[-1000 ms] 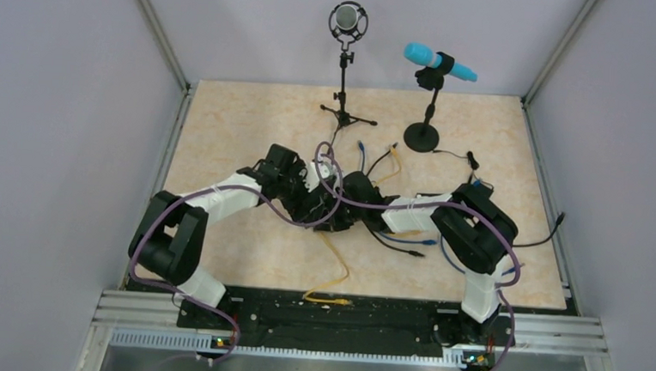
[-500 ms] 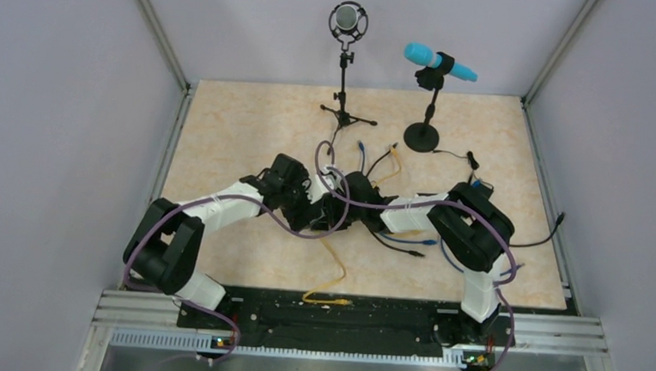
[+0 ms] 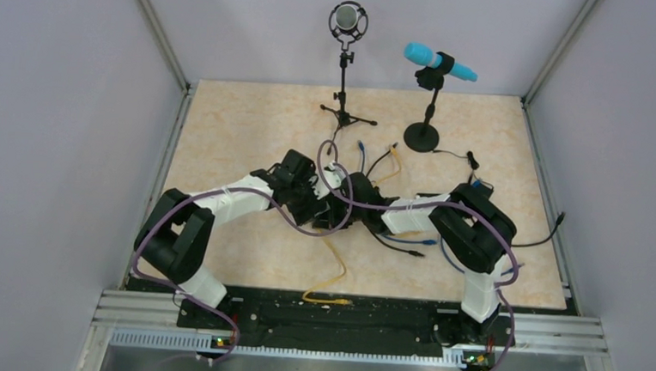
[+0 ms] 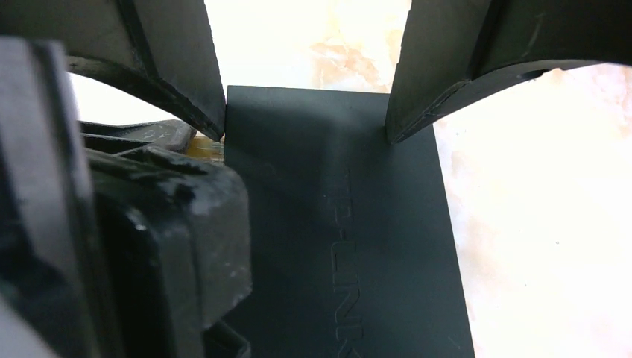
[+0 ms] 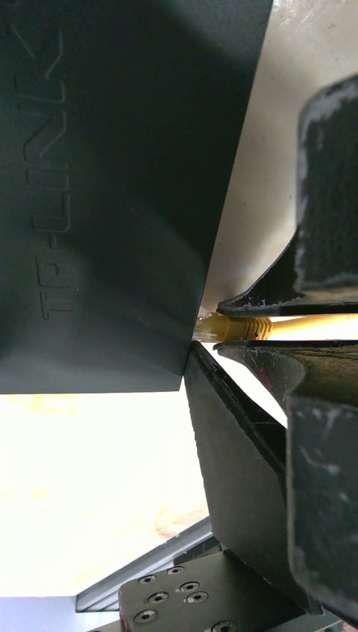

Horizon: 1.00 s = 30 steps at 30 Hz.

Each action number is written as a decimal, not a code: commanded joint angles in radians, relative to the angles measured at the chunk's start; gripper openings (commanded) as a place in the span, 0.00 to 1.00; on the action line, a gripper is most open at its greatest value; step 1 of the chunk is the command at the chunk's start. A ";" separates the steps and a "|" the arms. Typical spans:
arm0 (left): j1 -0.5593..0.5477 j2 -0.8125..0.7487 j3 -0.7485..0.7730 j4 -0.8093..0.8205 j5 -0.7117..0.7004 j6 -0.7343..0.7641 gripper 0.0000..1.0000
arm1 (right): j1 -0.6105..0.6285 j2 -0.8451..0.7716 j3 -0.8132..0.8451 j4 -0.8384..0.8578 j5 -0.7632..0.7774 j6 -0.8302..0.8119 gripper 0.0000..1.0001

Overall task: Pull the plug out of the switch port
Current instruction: Pull the connector from the switch port, then place the connector at the center of the board.

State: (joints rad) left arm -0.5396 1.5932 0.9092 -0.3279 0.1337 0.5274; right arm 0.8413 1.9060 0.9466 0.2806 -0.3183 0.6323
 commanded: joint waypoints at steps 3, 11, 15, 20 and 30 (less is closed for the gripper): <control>0.033 0.061 -0.044 -0.010 -0.149 -0.015 0.81 | 0.058 -0.056 -0.082 -0.055 -0.040 0.057 0.00; 0.054 0.058 -0.056 0.030 -0.177 -0.040 0.85 | 0.056 -0.195 -0.180 -0.028 -0.079 0.096 0.00; 0.064 0.033 -0.055 0.036 -0.199 -0.054 0.88 | 0.047 -0.308 -0.132 -0.144 -0.037 0.059 0.00; 0.068 -0.125 -0.103 0.137 -0.189 -0.101 0.99 | -0.009 -0.529 -0.069 -0.399 0.218 0.031 0.00; 0.152 -0.400 -0.092 0.241 -0.163 -0.331 0.99 | -0.211 -0.719 0.307 -0.852 0.514 -0.158 0.00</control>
State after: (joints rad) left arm -0.4450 1.3125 0.8097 -0.1993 -0.0406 0.3553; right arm 0.6796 1.1923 1.0798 -0.3328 0.0204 0.5838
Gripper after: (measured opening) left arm 0.985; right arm 0.050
